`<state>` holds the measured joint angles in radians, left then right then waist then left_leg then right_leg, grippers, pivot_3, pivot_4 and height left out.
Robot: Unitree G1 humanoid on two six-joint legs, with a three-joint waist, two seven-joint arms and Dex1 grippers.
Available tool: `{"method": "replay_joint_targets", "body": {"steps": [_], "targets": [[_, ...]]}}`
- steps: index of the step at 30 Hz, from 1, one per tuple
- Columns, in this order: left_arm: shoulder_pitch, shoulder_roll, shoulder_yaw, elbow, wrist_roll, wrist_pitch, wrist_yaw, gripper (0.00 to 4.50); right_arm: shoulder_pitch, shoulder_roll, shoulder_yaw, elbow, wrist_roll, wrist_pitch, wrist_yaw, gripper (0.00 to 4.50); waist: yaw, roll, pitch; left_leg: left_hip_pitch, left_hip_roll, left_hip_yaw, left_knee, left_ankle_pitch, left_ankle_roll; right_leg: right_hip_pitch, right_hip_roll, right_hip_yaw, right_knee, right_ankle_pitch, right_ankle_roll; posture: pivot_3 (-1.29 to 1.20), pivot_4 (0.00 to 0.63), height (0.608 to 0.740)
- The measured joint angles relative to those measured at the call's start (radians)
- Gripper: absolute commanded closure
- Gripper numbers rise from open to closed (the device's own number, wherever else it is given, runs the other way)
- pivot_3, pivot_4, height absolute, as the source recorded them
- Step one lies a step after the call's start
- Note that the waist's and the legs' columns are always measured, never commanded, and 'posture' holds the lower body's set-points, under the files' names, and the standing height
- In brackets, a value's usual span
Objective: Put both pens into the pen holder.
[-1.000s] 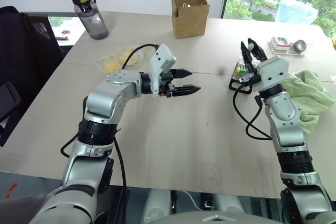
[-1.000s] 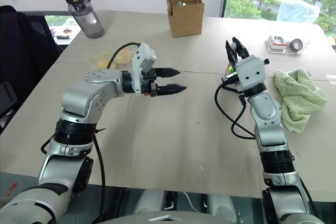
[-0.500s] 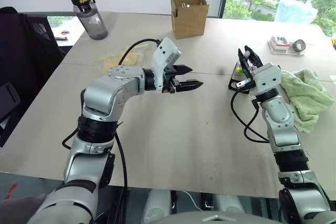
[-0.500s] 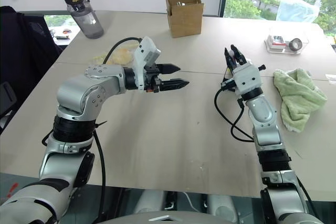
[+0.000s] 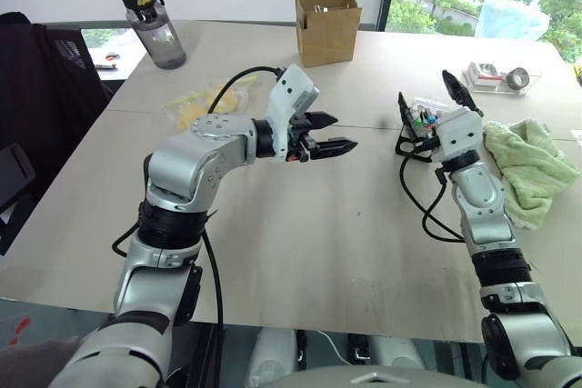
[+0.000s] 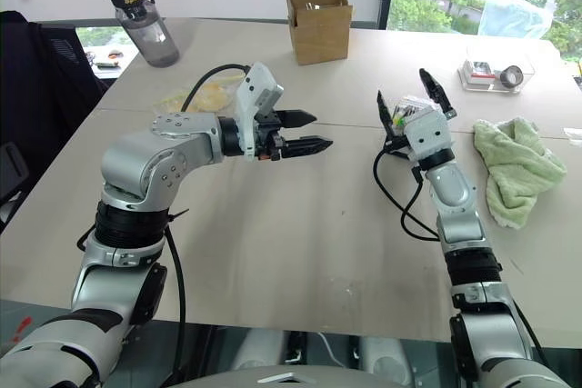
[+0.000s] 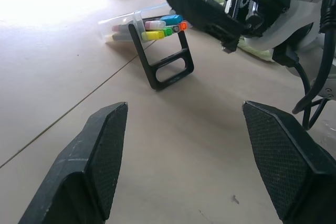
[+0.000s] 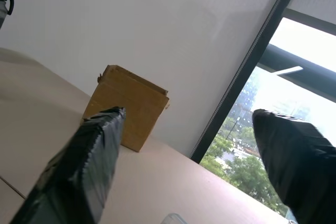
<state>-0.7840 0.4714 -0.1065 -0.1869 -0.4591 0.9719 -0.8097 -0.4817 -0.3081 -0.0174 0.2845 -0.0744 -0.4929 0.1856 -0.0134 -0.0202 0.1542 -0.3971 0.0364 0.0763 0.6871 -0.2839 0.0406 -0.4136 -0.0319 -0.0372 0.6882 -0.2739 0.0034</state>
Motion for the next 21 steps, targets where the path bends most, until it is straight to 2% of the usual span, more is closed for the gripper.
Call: {"method": "replay_joint_targets", "body": {"steps": [7,10,13,16,18,21], "targets": [[-0.001,0.005,-0.004,0.000,0.000,-0.011,-0.001,0.92,0.001,-0.002,0.000,-0.002,0.001,-0.013,0.004,0.07,0.000,0.000,0.000,0.000,0.000,0.000,0.000,0.000,0.000,0.000,0.000,0.000,0.000,0.000,0.000,0.00,0.150,0.739],[-0.003,0.009,-0.008,0.000,0.000,-0.019,-0.001,0.92,0.042,-0.005,0.002,-0.070,0.034,0.012,0.040,0.07,0.001,0.000,0.000,0.000,0.000,0.000,0.000,0.000,0.000,0.000,0.000,0.000,0.000,0.000,0.000,0.00,0.150,0.739],[-0.002,0.022,-0.015,-0.001,0.001,-0.044,-0.011,0.92,0.124,-0.037,0.023,-0.241,0.170,0.173,0.165,0.07,0.003,0.001,0.001,0.000,0.000,0.000,0.000,0.000,0.000,0.000,0.000,0.000,-0.001,0.000,0.000,0.00,0.150,0.739],[0.029,0.040,-0.020,-0.011,0.025,-0.127,-0.015,0.92,0.239,-0.087,0.028,-0.436,0.393,0.410,0.279,0.07,0.004,0.001,0.001,0.000,0.000,0.000,-0.001,0.000,0.000,0.001,-0.001,0.000,-0.001,0.000,0.000,0.00,0.150,0.739],[0.099,0.064,-0.025,-0.023,0.069,-0.253,-0.030,0.92,0.320,-0.127,0.018,-0.528,0.504,0.540,0.330,0.07,0.001,0.002,0.001,0.001,0.000,0.000,-0.002,0.000,0.000,0.001,-0.001,0.000,-0.001,0.000,0.000,0.00,0.150,0.739],[0.215,0.108,-0.038,-0.031,0.118,-0.384,-0.062,0.92,0.401,-0.200,0.003,-0.576,0.562,0.633,0.393,0.07,0.000,0.003,0.001,0.002,0.000,0.001,-0.003,0.000,0.000,0.001,-0.001,0.001,-0.001,0.000,0.000,0.00,0.150,0.739]]}}
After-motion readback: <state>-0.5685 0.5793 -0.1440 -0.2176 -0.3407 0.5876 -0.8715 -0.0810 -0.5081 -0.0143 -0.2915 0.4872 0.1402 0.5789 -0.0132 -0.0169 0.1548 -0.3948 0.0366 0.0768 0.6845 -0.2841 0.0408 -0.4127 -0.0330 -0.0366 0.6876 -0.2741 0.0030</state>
